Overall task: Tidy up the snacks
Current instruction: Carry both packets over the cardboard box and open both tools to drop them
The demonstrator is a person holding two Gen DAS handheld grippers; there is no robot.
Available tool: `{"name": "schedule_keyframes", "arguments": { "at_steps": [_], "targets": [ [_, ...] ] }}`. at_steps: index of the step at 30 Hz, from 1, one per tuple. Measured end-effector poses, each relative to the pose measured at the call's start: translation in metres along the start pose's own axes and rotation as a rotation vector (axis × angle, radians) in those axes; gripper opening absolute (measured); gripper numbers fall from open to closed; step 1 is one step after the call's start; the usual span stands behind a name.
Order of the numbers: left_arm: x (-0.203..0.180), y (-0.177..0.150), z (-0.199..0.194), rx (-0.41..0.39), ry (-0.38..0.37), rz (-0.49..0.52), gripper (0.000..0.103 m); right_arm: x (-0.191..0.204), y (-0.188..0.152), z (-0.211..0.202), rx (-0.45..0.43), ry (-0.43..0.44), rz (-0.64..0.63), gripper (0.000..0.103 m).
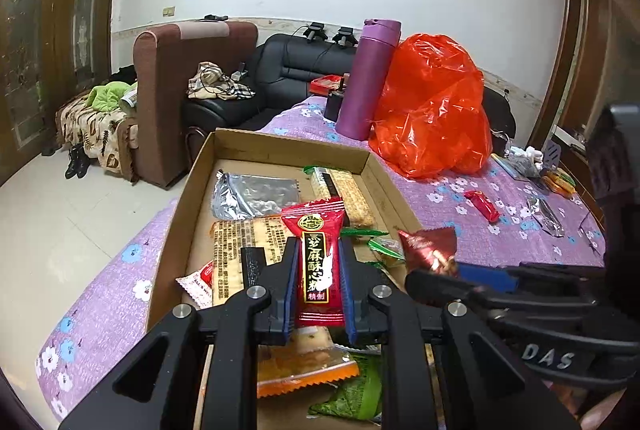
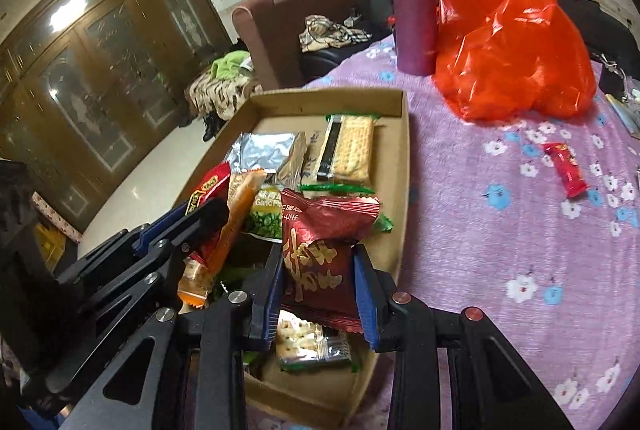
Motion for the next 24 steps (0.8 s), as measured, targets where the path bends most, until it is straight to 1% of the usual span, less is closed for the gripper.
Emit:
{"name": "schedule_keyframes", "arguments": {
  "at_steps": [4,6,8,12,17,24],
  "targets": [
    [0.004,0.001,0.006,-0.012,-0.002,0.000,0.018,-0.003,0.001,0.014,0.021,-0.006,0.015,0.036],
    [0.008,0.002,0.009,-0.002,-0.031,-0.018,0.019,-0.002,0.002,0.018,0.025,-0.007,0.014,0.036],
    [0.012,0.003,0.010,0.004,-0.049,-0.038,0.019,-0.002,0.003,0.024,0.029,-0.011,0.013,0.036],
    [0.020,0.004,0.016,0.040,-0.081,-0.083,0.021,-0.001,0.004,0.027,0.028,-0.014,0.015,0.036],
    [0.020,0.004,0.017,0.046,-0.077,-0.094,0.021,0.000,0.005,0.030,0.032,-0.014,0.012,0.036],
    [0.017,0.004,0.015,0.039,-0.068,-0.079,0.021,-0.003,0.005,0.024,0.025,0.005,0.021,0.037]
  ]
}}
Point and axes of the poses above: each gripper's, at about its wrist camera, not at the fingertips, and z roughly the way its jaws point, x to its left, y to its top, the point moved 1 cm from there along z, roughly the way its jaws point, and after that the axes turned 10 degrees about -z, right-handed, at the moved point
